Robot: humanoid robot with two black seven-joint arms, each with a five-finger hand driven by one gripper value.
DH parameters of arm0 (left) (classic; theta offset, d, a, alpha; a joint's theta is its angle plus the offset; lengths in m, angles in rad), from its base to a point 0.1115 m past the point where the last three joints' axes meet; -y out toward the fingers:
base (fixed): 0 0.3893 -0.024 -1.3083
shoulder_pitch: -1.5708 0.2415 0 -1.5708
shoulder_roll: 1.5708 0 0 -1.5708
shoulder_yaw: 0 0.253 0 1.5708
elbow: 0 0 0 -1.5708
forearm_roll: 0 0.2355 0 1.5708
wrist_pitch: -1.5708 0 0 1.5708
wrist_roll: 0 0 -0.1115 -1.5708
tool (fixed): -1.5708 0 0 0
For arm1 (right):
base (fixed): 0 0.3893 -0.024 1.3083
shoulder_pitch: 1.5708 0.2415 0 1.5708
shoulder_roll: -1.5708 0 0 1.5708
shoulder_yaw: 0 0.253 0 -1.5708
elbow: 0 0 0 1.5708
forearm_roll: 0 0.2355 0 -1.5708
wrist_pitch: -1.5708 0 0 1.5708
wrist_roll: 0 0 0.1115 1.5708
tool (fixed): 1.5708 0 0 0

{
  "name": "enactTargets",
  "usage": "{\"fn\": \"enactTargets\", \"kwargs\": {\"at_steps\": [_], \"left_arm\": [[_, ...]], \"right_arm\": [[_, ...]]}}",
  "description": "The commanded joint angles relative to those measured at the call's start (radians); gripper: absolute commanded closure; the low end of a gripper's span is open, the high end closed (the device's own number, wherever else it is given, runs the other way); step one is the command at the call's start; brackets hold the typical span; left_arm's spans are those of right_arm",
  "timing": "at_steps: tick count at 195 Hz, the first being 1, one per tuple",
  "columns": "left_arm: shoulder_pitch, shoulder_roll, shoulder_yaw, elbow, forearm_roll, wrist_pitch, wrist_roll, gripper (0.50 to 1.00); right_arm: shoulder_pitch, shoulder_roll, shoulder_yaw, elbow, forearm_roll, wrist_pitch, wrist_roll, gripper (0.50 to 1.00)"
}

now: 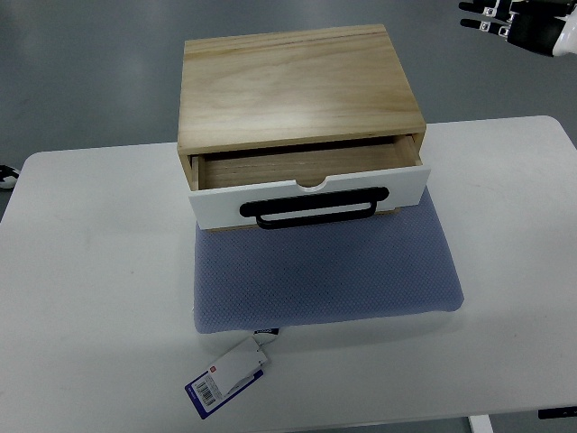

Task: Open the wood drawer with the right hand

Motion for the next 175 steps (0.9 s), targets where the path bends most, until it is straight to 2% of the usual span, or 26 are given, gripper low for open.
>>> {"fn": "enactTargets", "kwargs": {"at_steps": [1, 14, 23, 24, 44, 113, 175], "left_arm": [[0.000, 0.000, 0.000, 0.000, 0.000, 0.000, 0.000, 0.500], [0.000, 0.000, 0.000, 0.000, 0.000, 0.000, 0.000, 0.500], [0.000, 0.000, 0.000, 0.000, 0.000, 0.000, 0.000, 0.500], [0.000, 0.000, 0.000, 0.000, 0.000, 0.000, 0.000, 0.500], [0.000, 0.000, 0.000, 0.000, -0.001, 0.000, 0.000, 0.500], [0.000, 0.000, 0.000, 0.000, 0.000, 0.000, 0.000, 0.500], [0.000, 0.000, 0.000, 0.000, 0.000, 0.000, 0.000, 0.500]], "right_arm": [[-0.017, 0.060, -0.011, -0.078, 0.085, -0.029, 0.060, 0.550], [-0.026, 0.081, -0.015, -0.105, 0.114, -0.092, 0.093, 0.550], [-0.026, 0.081, -0.015, -0.105, 0.114, -0.092, 0.093, 0.550], [-0.039, 0.098, -0.017, -0.117, 0.119, -0.130, 0.118, 0.550], [-0.073, 0.129, -0.018, -0.124, 0.119, -0.172, 0.165, 0.550], [-0.132, 0.181, -0.107, -0.142, 0.119, -0.180, 0.313, 0.550], [-0.155, 0.184, -0.138, -0.142, 0.119, -0.178, 0.320, 0.550]]}}
